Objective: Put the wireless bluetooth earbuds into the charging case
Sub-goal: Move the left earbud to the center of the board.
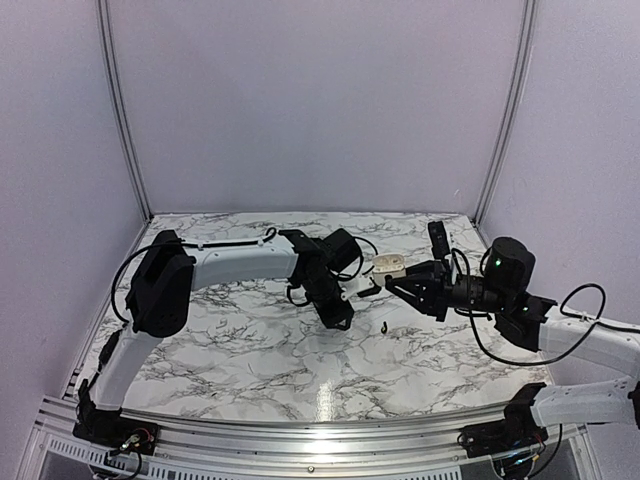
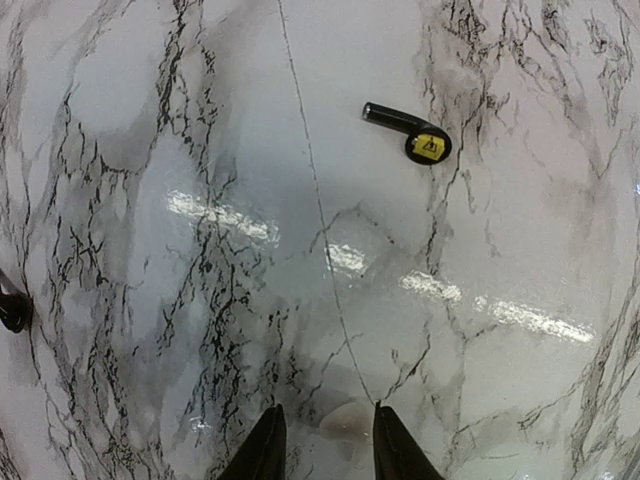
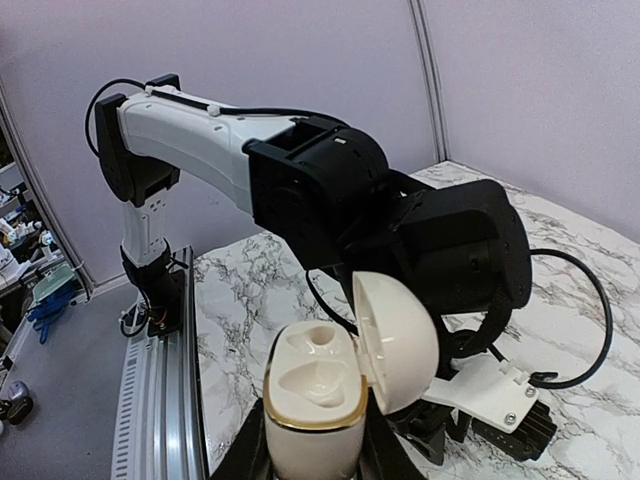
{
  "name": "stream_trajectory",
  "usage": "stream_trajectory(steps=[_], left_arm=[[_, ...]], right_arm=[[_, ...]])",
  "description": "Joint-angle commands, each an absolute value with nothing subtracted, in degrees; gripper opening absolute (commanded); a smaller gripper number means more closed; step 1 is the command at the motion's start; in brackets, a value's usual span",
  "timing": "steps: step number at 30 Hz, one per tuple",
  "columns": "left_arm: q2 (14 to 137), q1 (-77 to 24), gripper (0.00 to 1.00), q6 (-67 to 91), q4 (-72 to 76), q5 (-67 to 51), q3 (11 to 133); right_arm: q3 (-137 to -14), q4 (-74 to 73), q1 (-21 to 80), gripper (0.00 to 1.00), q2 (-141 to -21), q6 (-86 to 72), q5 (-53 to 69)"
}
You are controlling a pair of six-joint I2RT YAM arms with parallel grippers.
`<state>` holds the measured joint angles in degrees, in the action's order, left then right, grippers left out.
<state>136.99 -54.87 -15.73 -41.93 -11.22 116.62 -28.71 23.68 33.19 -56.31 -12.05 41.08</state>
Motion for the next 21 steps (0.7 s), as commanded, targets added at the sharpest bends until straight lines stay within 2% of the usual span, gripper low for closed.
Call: stream_trajectory(steps=[1, 9, 16, 21], left_arm=[[139.4, -55.3, 0.32, -16.3, -45.6, -9.8, 119.4], [140.8, -55.7, 0.33, -16.3, -46.3, -10.7, 120.4], [139.5, -55.7, 0.25, -16.7, -48.5, -10.9, 117.8], [135.9, -55.6, 0.14, -17.0, -48.6, -10.7, 112.6]], right_arm=[[-29.4, 26.0, 32.7, 0.0, -56.4, -12.5, 42.1], [-29.3, 25.5, 32.7, 0.0, -56.1, -12.5, 42.1], [-29.3, 25.9, 32.6, 0.0, -56.7, -12.3, 42.3], [-29.3, 26.7, 32.7, 0.0, -57.3, -12.4, 42.6]])
